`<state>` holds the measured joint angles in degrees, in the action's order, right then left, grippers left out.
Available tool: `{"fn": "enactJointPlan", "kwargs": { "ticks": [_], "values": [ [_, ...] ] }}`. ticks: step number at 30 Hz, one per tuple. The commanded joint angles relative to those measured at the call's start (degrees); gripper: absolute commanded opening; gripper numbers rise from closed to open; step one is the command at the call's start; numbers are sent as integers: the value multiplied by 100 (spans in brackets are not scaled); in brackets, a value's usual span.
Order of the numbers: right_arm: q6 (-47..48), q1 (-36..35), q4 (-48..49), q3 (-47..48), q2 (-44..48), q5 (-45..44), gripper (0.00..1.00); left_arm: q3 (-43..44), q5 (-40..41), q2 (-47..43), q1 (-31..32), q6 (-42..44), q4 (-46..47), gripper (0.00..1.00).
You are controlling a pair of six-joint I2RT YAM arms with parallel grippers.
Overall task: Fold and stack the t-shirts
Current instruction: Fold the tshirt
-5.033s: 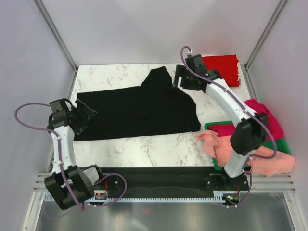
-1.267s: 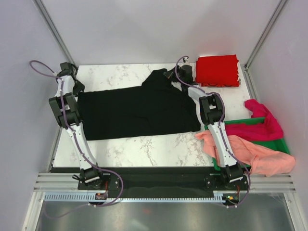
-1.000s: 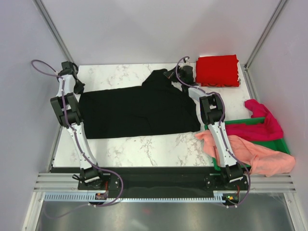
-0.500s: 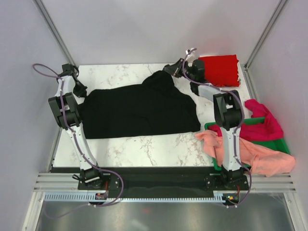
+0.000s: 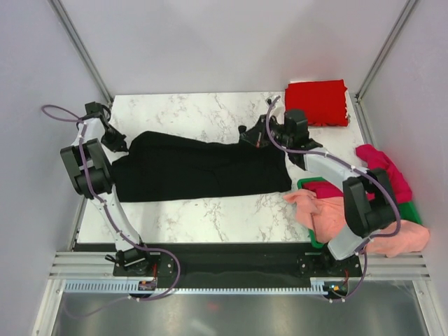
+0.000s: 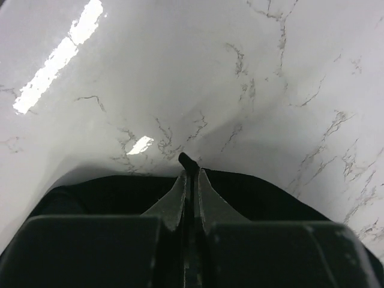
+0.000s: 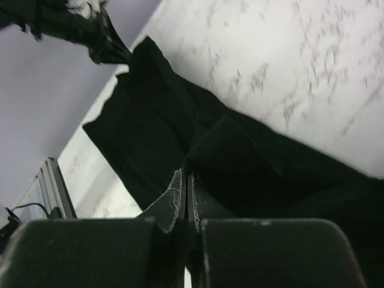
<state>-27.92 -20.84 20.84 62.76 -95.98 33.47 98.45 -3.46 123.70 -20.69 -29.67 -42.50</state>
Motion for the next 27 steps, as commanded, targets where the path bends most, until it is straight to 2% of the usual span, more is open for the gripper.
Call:
{"fn": "enactJointPlan", "kwargs": {
  "ticks": [1, 5, 12, 22, 27],
  "values": [
    [674, -191, -484, -545, 712, -455, 0, -11, -164, -408, -111, -56, 374, 2],
    [744, -333, -607, -1194, 1090, -824, 0, 235, -84, -382, -129, 14, 401, 2],
    [709, -465, -669, -1758, 1363, -1272, 0, 236, 223, -733, -225, 40, 400, 2],
    [630, -509, -730, -2242, 1583, -1616, 0, -396, 830, -1418, -664, -171, 514, 2],
    [446, -509, -1292, -2207, 1758, -1958, 0, -1012, 401, -1708, -866, -285, 603, 6]
  ]
}}
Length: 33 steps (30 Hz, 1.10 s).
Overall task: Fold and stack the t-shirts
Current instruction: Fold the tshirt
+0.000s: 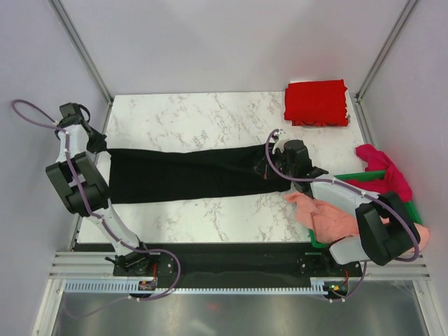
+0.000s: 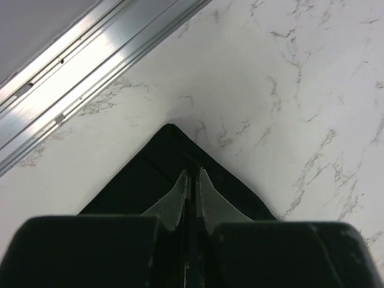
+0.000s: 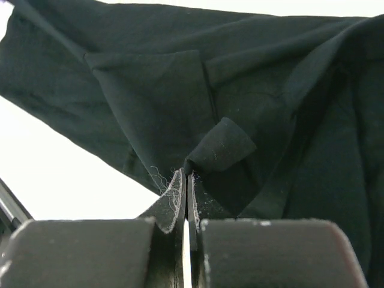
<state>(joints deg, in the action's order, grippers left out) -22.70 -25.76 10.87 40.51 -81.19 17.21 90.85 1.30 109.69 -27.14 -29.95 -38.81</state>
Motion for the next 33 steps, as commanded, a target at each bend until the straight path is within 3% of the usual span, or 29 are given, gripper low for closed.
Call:
{"fn": "enactJointPlan", "kwargs": {
  "ticks": [1, 7, 8, 9, 10, 11, 14, 19, 23, 29, 33],
  "values": [
    [-216, -8, -392, -34, 322, -437, 0, -391, -103, -325, -257, -239, 233, 8],
    [-569, -8, -858, -307, 604, -930, 3, -1164, -157, -789, -389, -308, 251, 16],
    [-621, -17, -920, -333, 630, -930, 30, -1288, -156, -887, -467, -379, 277, 23],
    [-665, -17, -973, -360, 691, -948, 50, -1541, -17, -1010, -529, -458, 373, 83],
    [-692, -8, -1069, -403, 744, -1078, 58, -1648, -59, -1246, -599, -598, 417, 97],
    [-762, -8, -1078, -430, 797, -1158, 69, -1736, -103, -1361, -713, -634, 479, 100],
    [-806, -8, -1359, -404, 990, -1282, 77, -1851, -253, -1695, -749, -669, 567, 100],
    [-938, -17, -1606, 35, 1149, -1159, 78, -1895, 70, -2162, -495, -389, 585, 100],
    [-1342, -122, -1369, 369, 834, -755, 77, -2036, 274, -2312, 442, -20, 734, 99],
    [-2097, -184, -1464, 1063, -745, -631, 75, -2264, 354, -2023, 1569, 314, 778, 97],
    [-2336, -175, -1983, 1722, -1785, -693, 75, -2125, 396, -1338, 1799, 508, 385, 95]
  ]
}}
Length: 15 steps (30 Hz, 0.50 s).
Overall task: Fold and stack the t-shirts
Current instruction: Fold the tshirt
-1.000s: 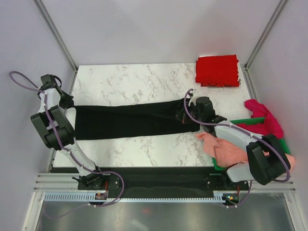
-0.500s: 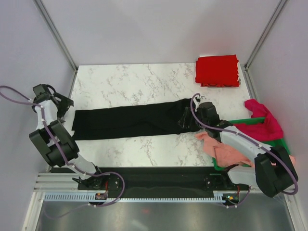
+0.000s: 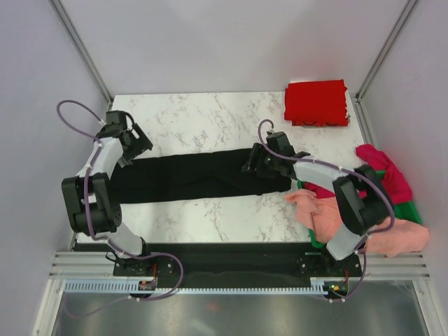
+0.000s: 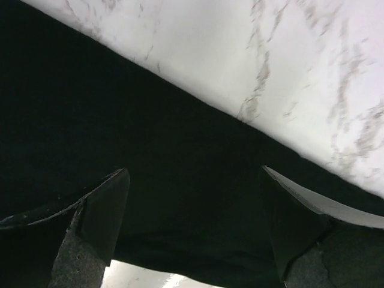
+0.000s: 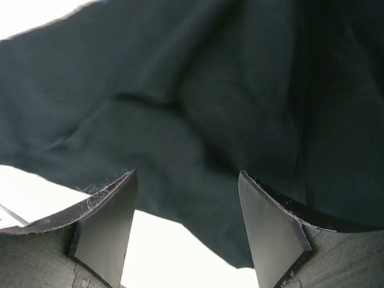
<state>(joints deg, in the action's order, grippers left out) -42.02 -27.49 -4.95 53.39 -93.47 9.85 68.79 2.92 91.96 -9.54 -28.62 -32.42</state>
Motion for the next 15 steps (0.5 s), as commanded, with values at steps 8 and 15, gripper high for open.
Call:
{"fn": "enactJointPlan", "kwargs": {
  "ticks": [8, 15],
  "values": [
    [-491, 480, -850, 2165, -2583, 69, 77, 82, -474, 1287, 137, 647, -633, 95],
    [-1202, 525, -858, 7411, -5924, 1184, 77, -550, -1739, 1194, 514, -72, -467, 92]
  ]
}}
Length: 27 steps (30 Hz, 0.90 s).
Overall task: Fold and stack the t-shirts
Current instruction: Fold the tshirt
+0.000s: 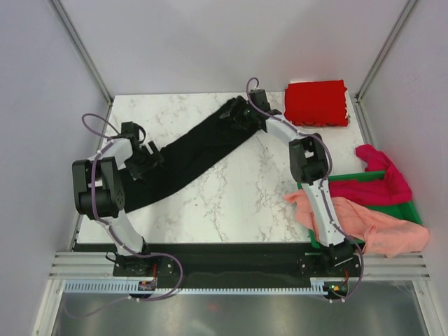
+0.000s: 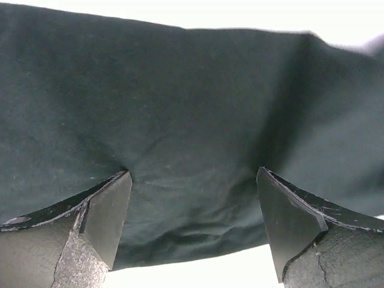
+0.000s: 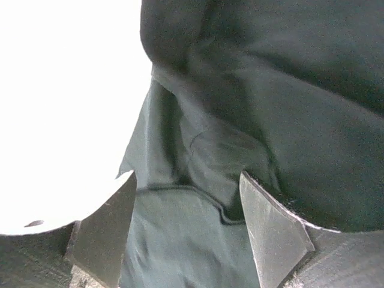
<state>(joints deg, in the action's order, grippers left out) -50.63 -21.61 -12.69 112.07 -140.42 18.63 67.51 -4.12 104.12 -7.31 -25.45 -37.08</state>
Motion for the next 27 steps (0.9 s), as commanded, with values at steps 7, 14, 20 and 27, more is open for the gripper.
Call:
{"fn": "enactJointPlan", "kwargs": {
  "ticks": [7, 14, 20, 27],
  "values": [
    [-2346, 86, 2218, 3137, -3289, 309, 84, -1379, -1890, -743, 2150, -1662, 499, 94],
    [-1987, 209, 2148, 3128, -3387, 53, 86, -2252, -2779, -1147, 3912, -3782, 2241, 94],
    [-1766, 455, 2060, 3207, -3334, -307, 85, -1085, -1867, -2201, 3922, -3223, 766, 100],
    [-1389, 306, 2842, 3901, -3186, 666, 87, -607, -961, -3131, 3956, -2641, -62, 99]
  ]
}}
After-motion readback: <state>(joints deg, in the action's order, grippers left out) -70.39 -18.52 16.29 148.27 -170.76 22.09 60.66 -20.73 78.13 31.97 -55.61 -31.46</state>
